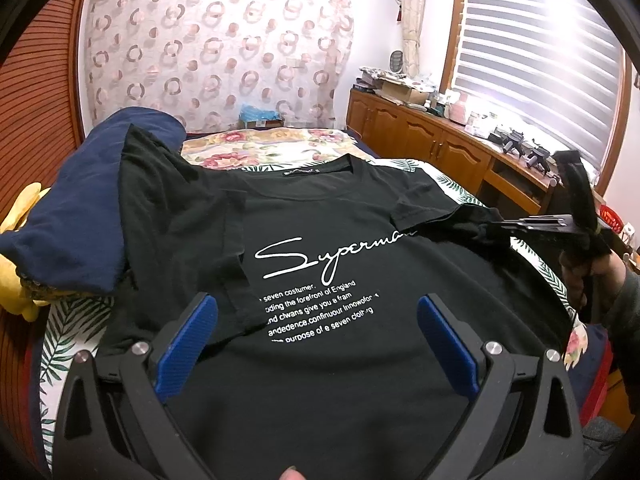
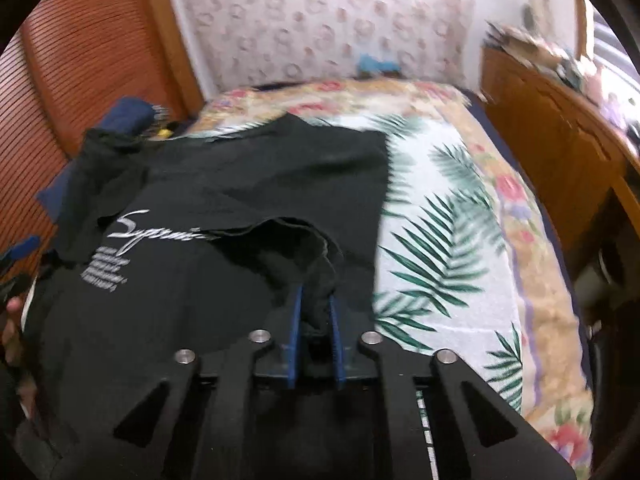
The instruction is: Fold small clothes
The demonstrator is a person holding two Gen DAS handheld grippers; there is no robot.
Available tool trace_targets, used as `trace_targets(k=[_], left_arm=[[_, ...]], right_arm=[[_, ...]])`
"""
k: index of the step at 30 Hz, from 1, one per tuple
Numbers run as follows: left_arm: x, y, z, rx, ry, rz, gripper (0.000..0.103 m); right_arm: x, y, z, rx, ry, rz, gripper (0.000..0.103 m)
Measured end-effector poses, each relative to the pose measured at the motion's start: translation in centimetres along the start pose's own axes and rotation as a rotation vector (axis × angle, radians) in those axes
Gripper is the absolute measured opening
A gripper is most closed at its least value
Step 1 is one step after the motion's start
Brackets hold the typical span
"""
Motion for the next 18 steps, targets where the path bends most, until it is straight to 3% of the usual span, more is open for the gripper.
trace_targets(k=[5, 8, 11, 18], left_arm=[[0.0, 0.0, 0.0, 0.000, -0.004, 0.002, 0.101], [-0.2, -0.2, 0.0, -0.001, -0.008, 0.008, 0.100], [-0.3, -0.4, -0.2, 0.000, -0.009, 0.011, 0.100], [-1.4, -2.0, -1.0, 0.014, -0.034, 0.024, 0.100]], right_arm=[[1.6, 0.5, 2.5, -0.038, 0.075, 0.038, 0.010], [3.0, 0.1, 3.4, -0.045, 0.126, 0.076, 0.024], [3.8, 0.2, 3.6, -0.055, 0.139, 0.088, 0.027], [3.7, 1.9, 1.9, -0.004, 0.114, 0.020, 0.033]])
Point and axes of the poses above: each gripper's, at about its wrist camera, not at the fingertips, and y roughly against the way its jaws point, z to its left, x to its underside, the point moved 1 cm from there along -y, roughly the way its jaws point, and after that the axes turned 6 degrees about -y, right-handed, at the moved point
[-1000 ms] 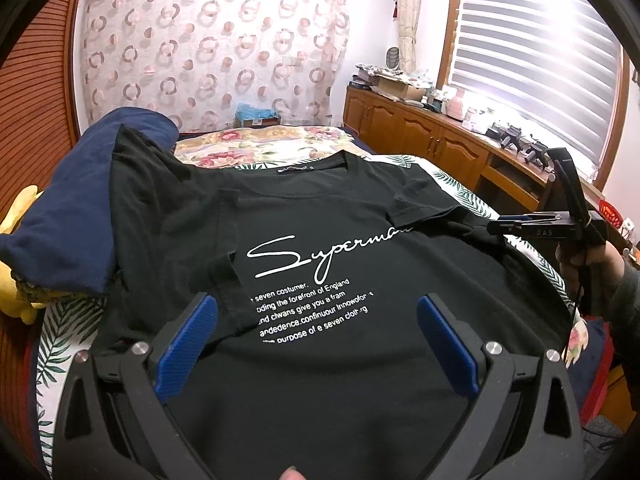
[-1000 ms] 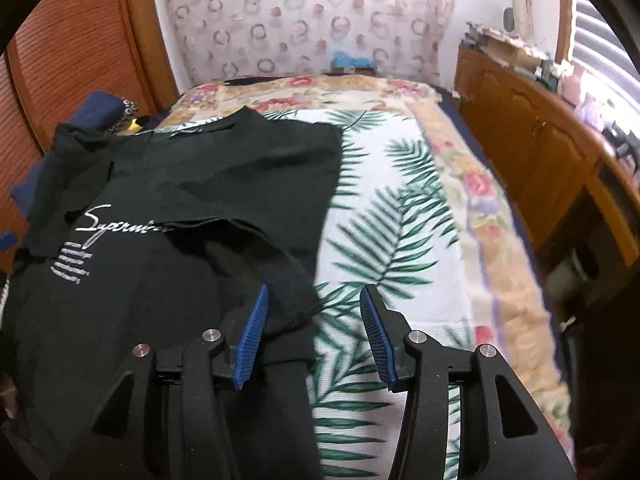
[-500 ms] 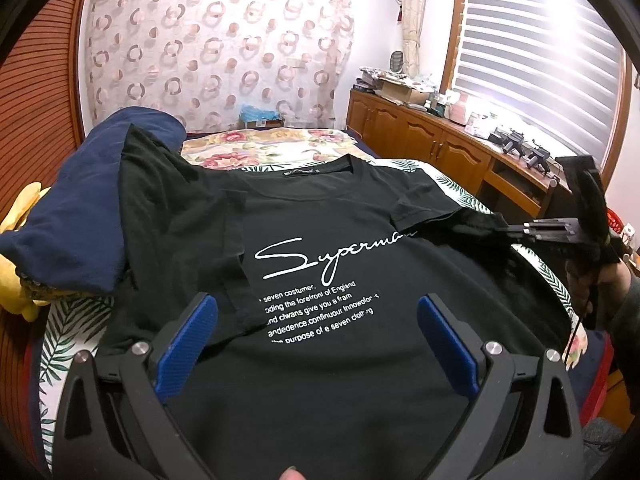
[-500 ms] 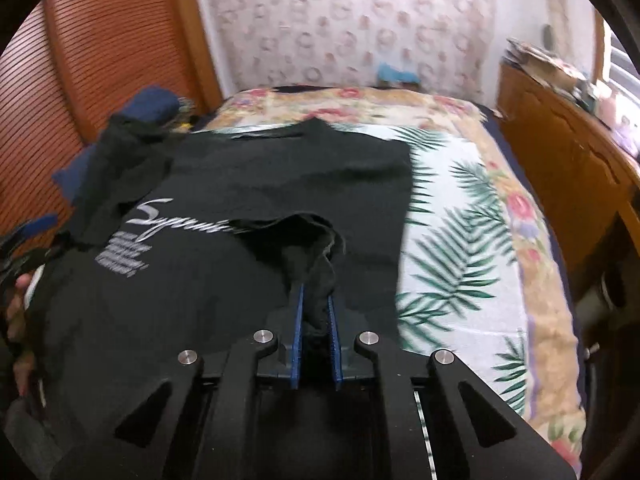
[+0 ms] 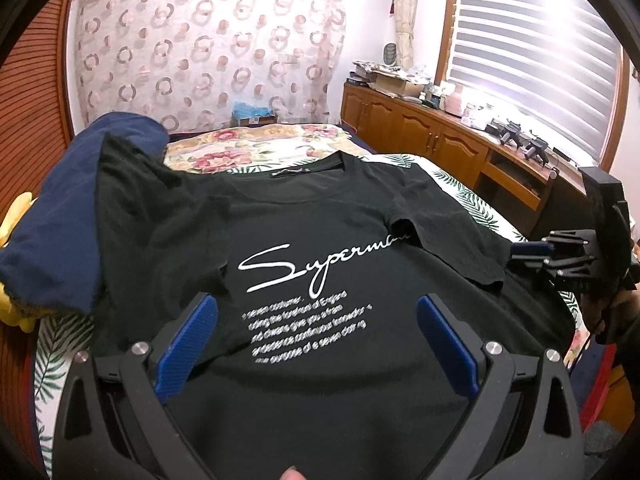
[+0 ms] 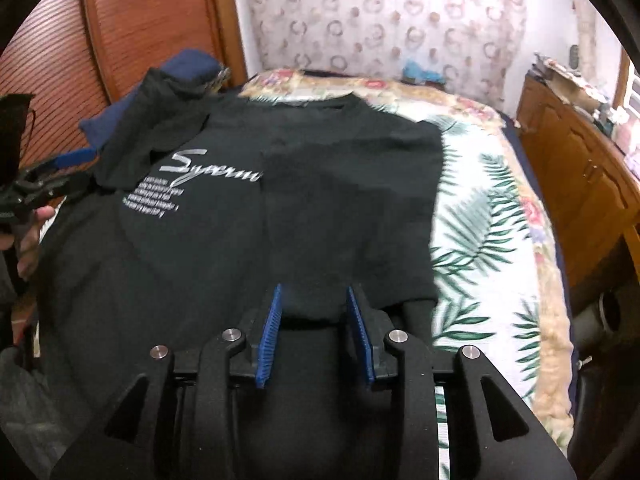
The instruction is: Fold small clothes
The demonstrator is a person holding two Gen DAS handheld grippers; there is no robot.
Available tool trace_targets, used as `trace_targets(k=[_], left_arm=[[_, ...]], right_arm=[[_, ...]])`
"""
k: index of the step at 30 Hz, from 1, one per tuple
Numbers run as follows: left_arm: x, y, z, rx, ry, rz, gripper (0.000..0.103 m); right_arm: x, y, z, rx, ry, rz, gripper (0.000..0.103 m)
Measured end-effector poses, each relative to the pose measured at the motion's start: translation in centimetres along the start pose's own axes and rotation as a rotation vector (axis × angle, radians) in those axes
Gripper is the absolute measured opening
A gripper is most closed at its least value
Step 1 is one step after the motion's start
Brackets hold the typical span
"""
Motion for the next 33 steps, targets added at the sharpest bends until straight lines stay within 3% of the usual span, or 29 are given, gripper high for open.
trace_targets(k=[5, 12, 13, 14, 15, 18, 24, 33], left_arm=[[-1.1, -1.6, -0.6, 0.004, -0.018, 0.014, 0.100], [-2.8, -2.3, 0.1, -0.031, -0.046, 0.015, 0.100], [-3.1, -2.3, 0.4, -0.033, -0.046, 0.014, 0.100], [-3.4, -2.2, 0.9, -0.036, -0.044, 0.013, 0.100], [-3.9, -2.2, 1.7, -0.044, -0.044, 0.013, 0.100], [-5.1, -2.2, 3.9, -0.080, -0.046, 0.014, 0.100], [-6.8, -2.3, 9.1, -0.177, -0.029, 0.025, 0.100], [-7.2, -3.0, 15.4, -0.234, 0.036, 0.055, 0.100]], right_arm=[[-0.7, -0.7, -2.6, 0.103, -0.046, -0.030, 0.033], [-2.5, -2.0, -4.1, 0.087, -0.081, -0.036, 0.034], [-3.2, -2.3, -4.3, 0.086, -0.082, -0.037, 0.040], [-4.0, -2.6, -4.5, 0.086, -0.079, -0.037, 0.050], [-4.5, -2.9, -4.7, 0.084, -0.077, -0.037, 0.052], [-7.2, -4.3, -5.7, 0.117, -0.062, -0.040, 0.052], [-12.1, -9.6, -8.3, 0.089, -0.090, 0.024, 0.052], [-14.3, -14.1, -8.7, 0.062, -0.047, 0.076, 0.052]])
Point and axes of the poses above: each gripper's, at about its wrist camera, not at the fingertips, and y roughly against the way its jaws point, z to its left, x to its underside, the point moved 1 cm from there along -y, roughly the way its jaws point, and after that the axes turned 6 degrees about -y, right-handed, at the moved point
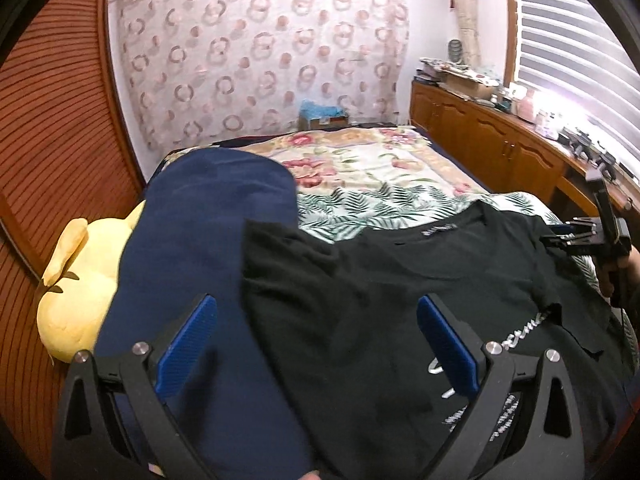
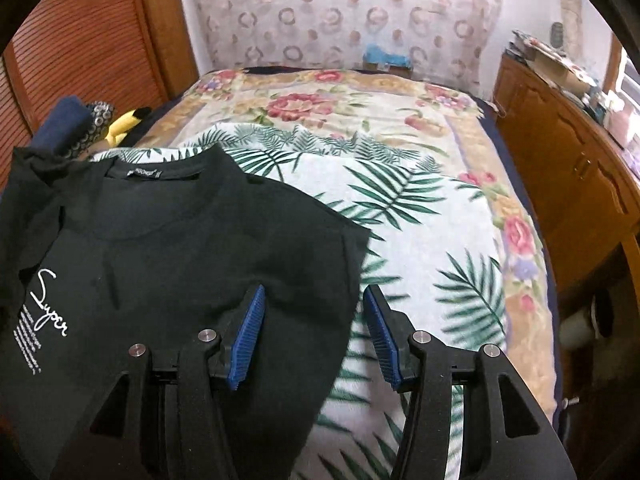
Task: Fold small clothes
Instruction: 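Grasp the shirt edge by the navy blanket with the left tool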
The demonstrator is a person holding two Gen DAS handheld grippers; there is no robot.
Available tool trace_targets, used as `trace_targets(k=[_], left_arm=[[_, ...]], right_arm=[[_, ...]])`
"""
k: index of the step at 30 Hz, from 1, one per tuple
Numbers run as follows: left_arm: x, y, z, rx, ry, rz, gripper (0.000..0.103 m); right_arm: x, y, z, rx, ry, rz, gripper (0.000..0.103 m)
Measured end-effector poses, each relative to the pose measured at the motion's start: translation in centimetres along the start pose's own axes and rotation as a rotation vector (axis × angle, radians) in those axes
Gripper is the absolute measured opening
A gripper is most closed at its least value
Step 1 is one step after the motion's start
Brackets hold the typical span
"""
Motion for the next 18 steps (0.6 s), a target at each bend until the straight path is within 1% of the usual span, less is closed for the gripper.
trace_targets(k=[5, 7, 10, 12, 14, 15, 16, 18], left_arm=[[-0.3, -0.7, 1.9, -0.006, 0.008, 0.002, 0.100], [-0.5, -1.1, 2.4, 0.014, 0.010, 0.002, 0.098], [-0.8, -1.8, 2.7, 0.045, 0.007, 0.011, 0.084], [-1.1, -2.5, 2.8, 0.063, -0.002, 0.025, 0.059], [-1.3, -2.9, 2.7, 0.077, -0.005, 0.041, 0.053], [-1.5, -3.2, 2.6, 0.088, -0.012, 0.041, 0.044], [-1.6, -3.3, 2.6, 0.092, -0.017, 0.040, 0.041], [-1.8, -3.6, 2.5, 0.085, -0.022, 0.047, 0.039]], right_arm=[[0.4, -0.2, -0.1, -0.013, 0.004, -0.043, 0.053], [0.4, -0.2, -0.1, -0.019, 0.001, -0.042, 0.053], [0.3, -0.2, -0.3, -0.018, 0.001, -0.042, 0.053], [0.3, -0.2, -0.3, -0.020, 0.000, -0.042, 0.053], [0.3, -0.2, -0.2, -0.019, 0.001, -0.042, 0.053], [0.2, -0.2, -0.2, -0.019, 0.000, -0.041, 0.053], [0.2, -0.2, -0.2, -0.017, 0.001, -0.041, 0.053], [0.0, -0.4, -0.3, -0.030, 0.006, -0.024, 0.053]])
Point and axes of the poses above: each gripper's, at about its wrist camera, not at the fingertips, and y roughly against the way its jaws point, z to its left, x to its underside, the point moved 1 cm from there along -y, roughly the way its jaws point, and after that the axes turned 6 degrees about -y, right-handed, at the moved point
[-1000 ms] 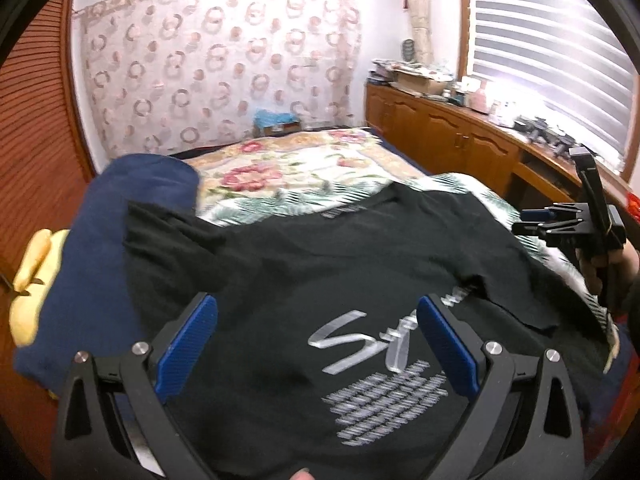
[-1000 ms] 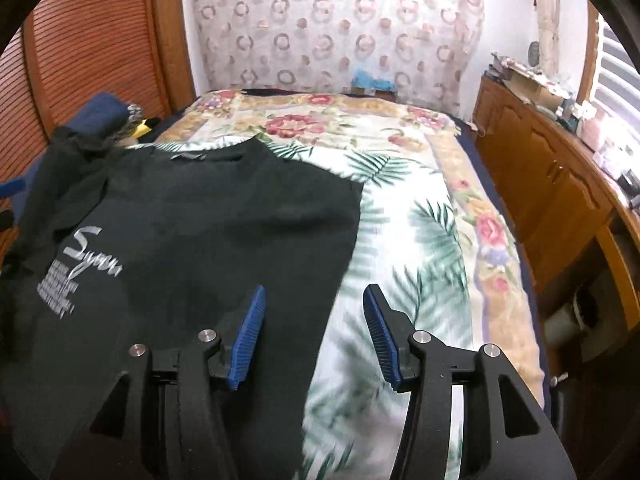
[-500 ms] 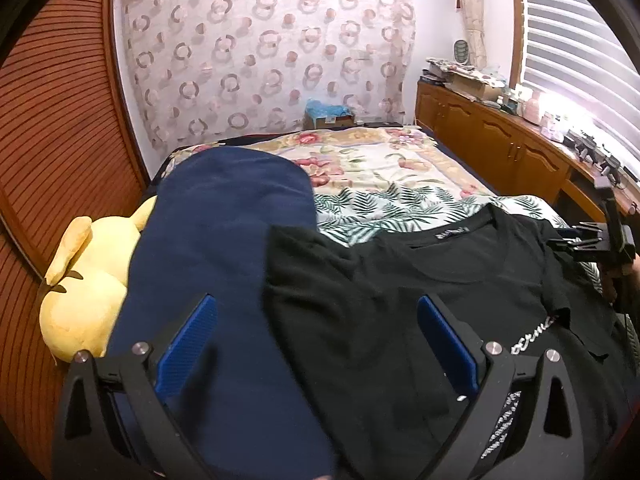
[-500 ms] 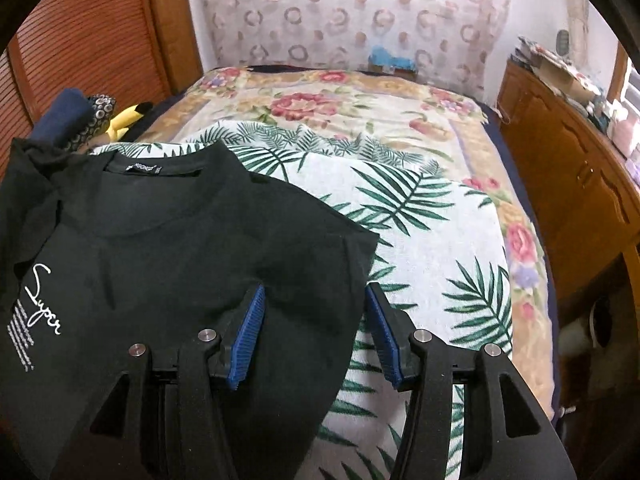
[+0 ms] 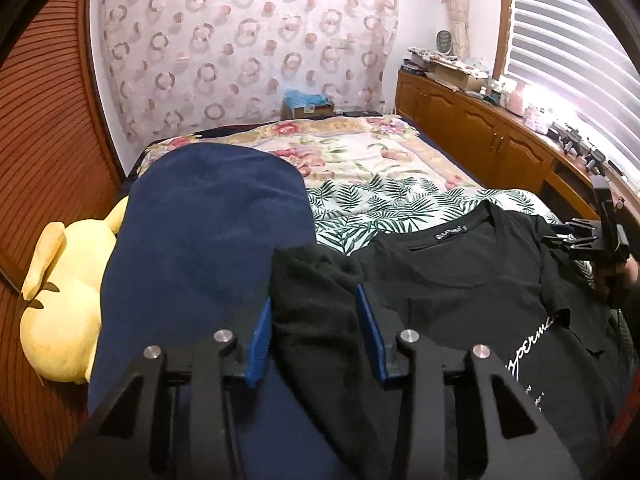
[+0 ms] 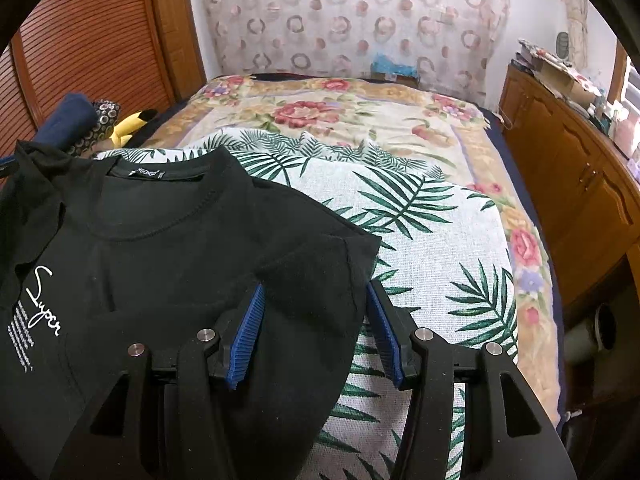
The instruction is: Fold small clothes
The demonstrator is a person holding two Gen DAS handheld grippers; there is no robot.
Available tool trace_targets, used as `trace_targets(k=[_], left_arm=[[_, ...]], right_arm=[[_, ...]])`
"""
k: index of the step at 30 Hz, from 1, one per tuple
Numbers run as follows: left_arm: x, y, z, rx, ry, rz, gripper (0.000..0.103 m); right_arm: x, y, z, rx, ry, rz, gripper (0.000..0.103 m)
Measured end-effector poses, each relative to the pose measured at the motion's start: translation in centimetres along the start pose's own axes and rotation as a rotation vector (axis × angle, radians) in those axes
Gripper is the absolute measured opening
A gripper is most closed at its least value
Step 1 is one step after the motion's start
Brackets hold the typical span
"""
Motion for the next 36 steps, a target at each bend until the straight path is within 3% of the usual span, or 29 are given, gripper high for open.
trace_targets(k=[3, 4, 5, 7, 8, 17, 23, 29, 36], left_arm=[[-0.3, -0.1, -0.3, 0.000, -0.011, 0.000, 0.018], [-0.3, 0.0, -0.4, -0.002, -0.015, 0.001, 0.006], [-0.2, 0.2, -0.5, -0.003, -0.019, -0.002, 0.002], [-0.2, 1.2, -1.0, -0.015, -0.029, -0.027, 0.001], [-0.2, 1.7, -1.2, -0.027, -0.030, -0.038, 0.001], [2.2, 9.7, -4.9, -0.006, -0.037, -0.188, 0.000], [6.0, 14.9, -6.9, 0.005, -0.050, -0.240, 0.000], [12.3, 19.2, -8.5, 0.020, -0.015, -0.249, 0.000], [16.4, 22.4, -9.2, 0.018, 0.018, -0.227, 0.000]], right_arm=[[-0.8, -0.5, -0.2, -0.007, 0.006, 0.021, 0.051], [-1.0, -0.6, 0.1, -0.004, 0.014, 0.022, 0.045], [-1.2, -0.7, 0.3, 0.001, 0.029, 0.024, 0.033], [-1.3, -0.5, 0.9, -0.017, 0.050, 0.030, 0.007], [-1.3, -0.2, 1.3, -0.016, 0.063, 0.021, 0.006], [-0.5, 8.7, 3.5, -0.051, 0.046, -0.198, 0.003], [3.7, 16.2, 5.4, -0.062, 0.080, -0.278, 0.003], [9.7, 21.6, 6.2, -0.078, 0.069, -0.309, 0.003], [14.9, 24.8, 6.1, -0.071, 0.032, -0.267, 0.003]])
Point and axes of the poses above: each gripper's, at about its wrist camera, not at the fingertips, and y roughly against the way its jaws point, z to its left, x to its underside, the point moved 1 cm from there along -y, roughly the way its jaws point, and after that the axes turned 6 degrees about -y, right-handed, at the moved point
